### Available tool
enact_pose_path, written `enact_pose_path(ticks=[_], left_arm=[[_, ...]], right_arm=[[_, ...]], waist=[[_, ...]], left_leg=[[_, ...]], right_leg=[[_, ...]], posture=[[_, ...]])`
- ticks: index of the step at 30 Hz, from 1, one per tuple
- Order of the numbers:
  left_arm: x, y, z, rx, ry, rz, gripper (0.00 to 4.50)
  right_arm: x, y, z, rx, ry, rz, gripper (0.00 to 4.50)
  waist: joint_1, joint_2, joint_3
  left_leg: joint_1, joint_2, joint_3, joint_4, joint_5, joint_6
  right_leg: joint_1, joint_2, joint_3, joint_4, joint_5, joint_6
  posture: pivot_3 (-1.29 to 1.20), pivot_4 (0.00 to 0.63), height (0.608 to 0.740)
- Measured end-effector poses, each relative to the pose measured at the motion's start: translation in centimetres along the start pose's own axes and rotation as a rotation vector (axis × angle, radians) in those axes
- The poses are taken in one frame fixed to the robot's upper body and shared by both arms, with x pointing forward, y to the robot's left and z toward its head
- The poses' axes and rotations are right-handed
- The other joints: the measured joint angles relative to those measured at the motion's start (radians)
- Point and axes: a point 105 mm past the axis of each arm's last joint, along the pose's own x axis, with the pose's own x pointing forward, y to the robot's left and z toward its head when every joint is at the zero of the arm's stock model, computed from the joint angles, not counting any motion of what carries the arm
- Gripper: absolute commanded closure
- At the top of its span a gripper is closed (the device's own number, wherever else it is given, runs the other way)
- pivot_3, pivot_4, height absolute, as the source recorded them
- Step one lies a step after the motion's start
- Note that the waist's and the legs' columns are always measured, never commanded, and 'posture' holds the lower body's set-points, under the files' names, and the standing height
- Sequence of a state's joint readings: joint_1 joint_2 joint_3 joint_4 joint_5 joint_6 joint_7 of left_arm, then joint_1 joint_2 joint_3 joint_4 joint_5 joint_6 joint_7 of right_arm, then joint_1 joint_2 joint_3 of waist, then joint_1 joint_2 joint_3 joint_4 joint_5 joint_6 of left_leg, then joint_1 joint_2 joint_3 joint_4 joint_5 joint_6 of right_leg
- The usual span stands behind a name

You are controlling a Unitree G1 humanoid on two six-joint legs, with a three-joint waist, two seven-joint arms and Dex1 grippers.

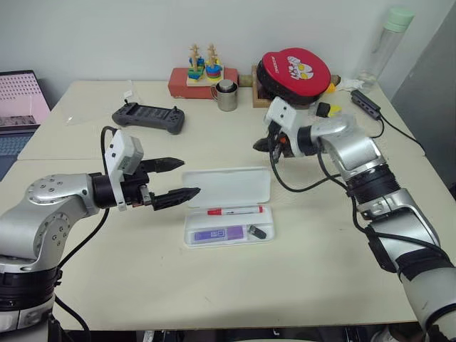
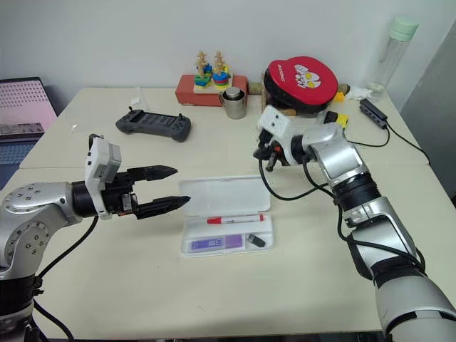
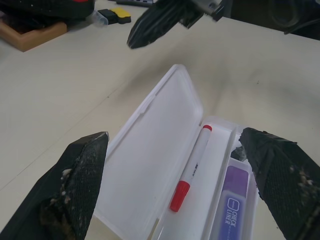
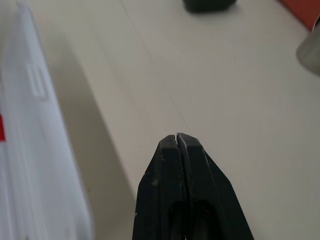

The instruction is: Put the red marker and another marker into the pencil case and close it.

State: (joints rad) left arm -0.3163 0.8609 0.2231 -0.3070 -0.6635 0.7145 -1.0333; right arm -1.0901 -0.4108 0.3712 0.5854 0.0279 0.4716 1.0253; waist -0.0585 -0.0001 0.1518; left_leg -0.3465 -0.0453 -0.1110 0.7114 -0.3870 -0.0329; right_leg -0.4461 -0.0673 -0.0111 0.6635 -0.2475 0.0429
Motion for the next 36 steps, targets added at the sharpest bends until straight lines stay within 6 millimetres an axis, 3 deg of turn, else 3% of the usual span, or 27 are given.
enact_pose_path(ticks=[3,12,16,20,22,24,26,28,30,32,36], left_arm=[[0.0,0.0,0.0,0.001,0.001,-0.001,0.0],[-0.5,-0.3,-0.5,-0.009,0.047,-0.02,0.0],[-0.6,-0.4,-0.6,-0.012,0.051,-0.037,0.0],[-0.8,-0.7,-1.0,-0.007,0.074,-0.058,0.0],[-0.9,-0.9,-1.8,-0.018,0.104,-0.075,0.0],[-0.9,-1.0,-1.9,-0.021,0.105,-0.077,0.0],[-0.8,-0.9,-1.7,-0.013,0.099,-0.078,0.0],[-0.7,-1.0,-1.5,-0.005,0.092,-0.084,0.0],[-0.6,-1.0,-1.5,-0.008,0.088,-0.088,0.0],[-0.6,-1.0,-1.6,-0.013,0.087,-0.086,0.0],[-0.4,-1.0,-1.7,-0.023,0.081,-0.089,0.0]], right_arm=[[0.2,0.5,-0.4,-0.009,0.006,0.05,4.49],[-2.0,5.3,3.1,-0.143,-0.164,0.316,4.49],[-2.4,6.7,2.4,-0.171,-0.142,0.36,4.49],[-2.5,8.8,0.0,-0.2,-0.05,0.426,4.49],[-1.7,9.5,-1.8,-0.172,-0.011,0.425,4.49],[-1.2,10.0,-1.6,-0.135,-0.043,0.435,4.49],[-1.0,8.7,1.4,-0.062,-0.177,0.39,4.49],[-1.8,4.1,5.3,-0.058,-0.267,0.191,4.49],[-3.1,0.2,7.1,-0.046,-0.3,0.009,4.49],[-3.2,-1.4,6.9,-0.02,-0.292,-0.064,4.49],[-0.2,-0.8,1.8,0.019,-0.112,-0.032,4.49]], waist=[[-0.003,0.0,0.0],[0.001,0.0,0.0],[0.004,0.0,0.0],[0.003,0.0,0.0],[0.004,0.0,0.0],[0.004,0.0,0.0],[-0.002,0.001,0.001],[-0.002,0.001,0.001],[0.0,0.0,0.0],[0.004,-0.002,-0.001],[0.002,-0.002,-0.001]], left_leg=[[0.0,0.0,0.0,0.0,0.0,0.0],[0.0,0.0,-0.001,0.0,0.0,0.0],[0.0,0.0,-0.001,0.0,0.0,0.0],[0.0,0.0,-0.001,0.0,0.0,0.0],[0.0,0.0,0.0,0.0,0.0,0.0],[0.0,0.0,0.0,0.0,0.0,0.0],[0.0,0.001,0.002,0.001,0.0,0.0],[0.001,0.0,0.002,0.001,0.0,0.0],[0.001,0.001,0.001,0.0,0.0,0.0],[0.001,0.001,-0.002,-0.001,0.0,0.0],[-0.001,-0.002,0.0,-0.001,0.0,0.0]], right_leg=[[0.0,0.0,0.0,0.0,0.0,0.0],[0.0,0.0,0.0,0.0,0.0,0.0],[0.001,0.0,0.0,0.0,0.0,0.0],[0.001,0.0,0.0,0.0,0.0,0.0],[0.0,0.0,0.0,0.0,0.0,0.0],[0.0,0.0,0.0,0.0,0.0,0.0],[-0.001,0.001,0.0,0.001,0.0,0.0],[-0.001,0.001,0.0,0.002,0.0,0.0],[-0.001,0.001,0.0,0.001,0.0,0.0],[0.0,0.001,-0.001,0.0,0.0,0.0],[0.0,-0.002,-0.001,-0.001,0.0,0.0]], posture=[[0.0,0.15,0.74],[0.0,0.15,0.74],[0.0,0.15,0.74],[0.0,0.15,0.74],[0.0,0.15,0.74],[0.0,0.15,0.74],[0.0,0.15,0.74],[0.0,0.15,0.74],[0.0,0.15,0.74],[0.0,0.15,0.74],[0.0,0.15,0.74]])
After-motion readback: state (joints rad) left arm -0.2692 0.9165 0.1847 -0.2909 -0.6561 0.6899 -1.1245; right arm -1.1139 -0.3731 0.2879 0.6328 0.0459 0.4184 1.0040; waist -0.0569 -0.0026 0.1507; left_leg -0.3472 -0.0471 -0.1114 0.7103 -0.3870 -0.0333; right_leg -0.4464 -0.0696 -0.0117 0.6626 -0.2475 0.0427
